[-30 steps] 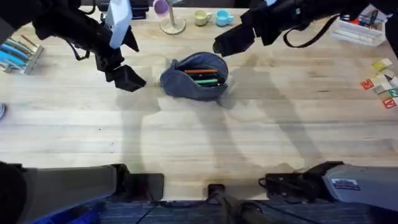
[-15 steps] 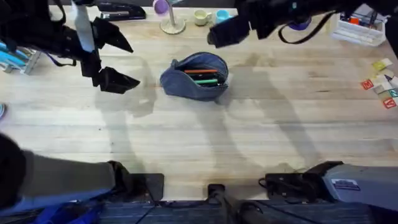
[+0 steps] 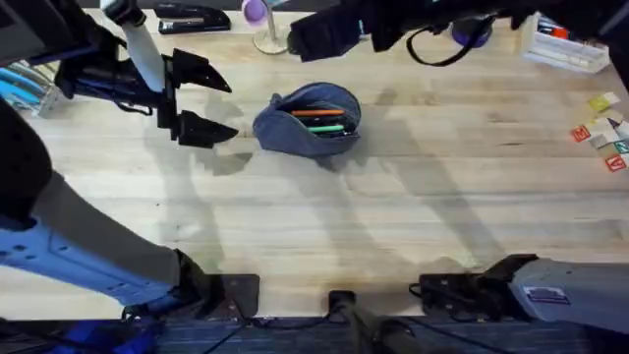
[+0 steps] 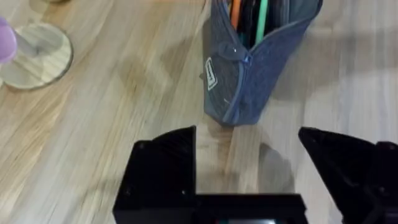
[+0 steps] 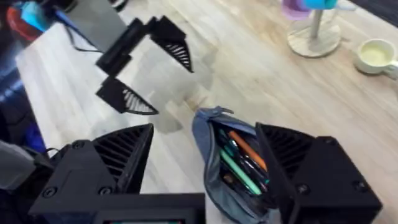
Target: Unzip the bag, pick up the pens from the table one at a time and place them inside, then zip the bag closed.
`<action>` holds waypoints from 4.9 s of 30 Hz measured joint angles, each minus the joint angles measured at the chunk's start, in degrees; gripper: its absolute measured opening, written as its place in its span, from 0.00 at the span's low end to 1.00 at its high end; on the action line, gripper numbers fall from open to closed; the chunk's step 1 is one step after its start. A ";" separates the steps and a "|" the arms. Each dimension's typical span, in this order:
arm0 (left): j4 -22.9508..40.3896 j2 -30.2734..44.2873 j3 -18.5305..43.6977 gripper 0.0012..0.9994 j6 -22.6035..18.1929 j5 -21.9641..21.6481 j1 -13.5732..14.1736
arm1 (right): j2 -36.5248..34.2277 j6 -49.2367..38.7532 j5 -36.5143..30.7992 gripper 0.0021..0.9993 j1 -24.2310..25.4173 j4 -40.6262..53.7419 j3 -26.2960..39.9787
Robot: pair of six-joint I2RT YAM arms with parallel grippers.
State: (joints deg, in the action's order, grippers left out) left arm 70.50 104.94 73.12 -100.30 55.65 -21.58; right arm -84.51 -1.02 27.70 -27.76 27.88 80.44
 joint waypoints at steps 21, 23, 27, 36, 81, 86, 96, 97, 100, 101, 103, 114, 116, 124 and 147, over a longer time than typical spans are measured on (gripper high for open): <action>0.00 2.08 0.00 0.99 -1.33 3.27 0.00 | -6.20 0.86 0.04 1.00 -6.75 -1.01 0.02; 0.00 2.08 0.00 0.99 -1.33 3.27 0.00 | -6.80 1.81 0.02 1.00 -7.42 -1.91 0.02; 0.00 2.08 0.00 0.99 -1.33 3.29 0.00 | -7.93 6.27 -0.06 1.00 -7.99 -3.82 0.02; 0.02 2.08 0.00 0.99 -1.33 3.29 0.00 | -9.70 17.30 -13.02 1.00 -9.91 -3.77 0.02; 0.00 2.08 0.00 0.99 -1.33 3.29 0.00 | -19.12 16.69 -28.37 1.00 -15.94 -10.92 0.04; 0.00 2.08 0.00 0.99 -1.33 3.29 0.00 | -21.69 16.22 -28.37 1.00 -15.94 -11.43 0.04; 0.00 2.08 0.00 0.99 -1.33 3.29 0.00 | -24.11 15.76 -28.81 0.76 -15.94 -11.56 0.04; 0.00 2.08 0.00 0.99 -1.33 3.29 0.00 | -24.11 15.76 -28.93 0.71 -15.92 -11.52 0.04; 0.00 2.08 0.00 0.99 -1.33 3.29 0.00 | -24.11 15.75 -29.05 0.58 -15.92 -11.52 0.04; 0.00 2.08 0.00 0.99 -1.33 3.29 0.00 | -24.11 15.77 -29.03 0.53 -15.92 -11.52 0.04; 0.00 2.08 0.00 0.99 -1.33 3.29 0.00 | -24.11 15.76 -29.03 0.44 -15.94 -11.56 0.04; 0.00 2.08 0.00 0.99 -1.33 3.29 0.00 | -24.11 15.77 -28.98 0.03 -15.94 -11.56 0.04; 0.01 2.08 0.00 0.99 -1.33 3.29 0.00 | -24.11 15.76 -29.00 0.03 -15.94 -11.58 0.04; 0.00 2.08 0.00 0.99 -1.33 3.29 0.00 | -24.09 12.46 -28.98 0.03 -15.94 -11.65 0.07; -9.73 2.08 0.00 0.99 3.45 3.20 9.47 | -20.09 9.08 -28.55 0.03 -16.12 -10.84 0.07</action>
State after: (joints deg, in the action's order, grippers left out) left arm 60.76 107.02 73.12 -96.85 58.85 -12.11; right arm -104.60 8.05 -0.84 -43.88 17.04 80.51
